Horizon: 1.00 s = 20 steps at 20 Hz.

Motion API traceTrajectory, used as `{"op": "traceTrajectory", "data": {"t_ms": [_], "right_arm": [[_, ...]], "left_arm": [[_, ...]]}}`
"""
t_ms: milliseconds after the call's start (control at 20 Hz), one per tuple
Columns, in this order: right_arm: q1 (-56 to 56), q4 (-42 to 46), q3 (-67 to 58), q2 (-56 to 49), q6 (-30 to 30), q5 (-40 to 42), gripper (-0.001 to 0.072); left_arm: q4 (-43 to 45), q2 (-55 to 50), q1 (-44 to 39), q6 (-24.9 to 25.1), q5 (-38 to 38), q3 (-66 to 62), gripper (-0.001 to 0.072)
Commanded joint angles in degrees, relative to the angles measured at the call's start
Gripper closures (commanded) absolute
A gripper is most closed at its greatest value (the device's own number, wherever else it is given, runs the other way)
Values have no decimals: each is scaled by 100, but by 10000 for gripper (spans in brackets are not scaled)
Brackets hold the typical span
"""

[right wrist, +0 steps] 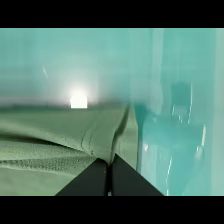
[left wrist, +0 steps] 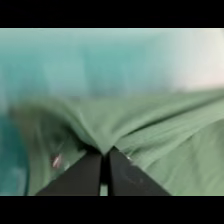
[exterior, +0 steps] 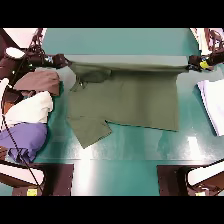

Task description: Fold the shirts.

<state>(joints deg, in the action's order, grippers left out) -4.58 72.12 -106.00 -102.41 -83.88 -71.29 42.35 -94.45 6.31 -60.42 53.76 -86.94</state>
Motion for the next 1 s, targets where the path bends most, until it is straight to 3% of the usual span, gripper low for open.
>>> {"op": "traceTrajectory", "data": {"t_ms": [0,300,350,400,450,550,650,800,950], "right_arm": [[52,9,435,0,81,-393,699],[223,-35,1305,28,76,-356,697],[221,-81,1307,28,74,-428,673],[221,-125,1279,26,76,-590,424],[221,-173,1224,28,76,-776,294],[153,-155,1025,55,164,-1292,306],[26,-138,1215,402,358,-1438,357],[-275,-173,2216,1392,387,-1134,358],[-476,-208,3230,2262,404,-1104,357]], "left_arm": [[1528,-42,-98,-407,588,151,681],[1600,-39,-131,-459,339,745,673],[1600,-28,-131,-601,365,745,432],[1602,-28,-131,-774,448,730,103],[1609,-26,-125,-964,562,702,56],[1707,7,-26,-1182,988,564,58],[1735,240,219,-1220,1408,575,167],[1818,920,435,-1209,1707,1233,167],[1860,1856,367,-1270,1558,2780,166]]}}
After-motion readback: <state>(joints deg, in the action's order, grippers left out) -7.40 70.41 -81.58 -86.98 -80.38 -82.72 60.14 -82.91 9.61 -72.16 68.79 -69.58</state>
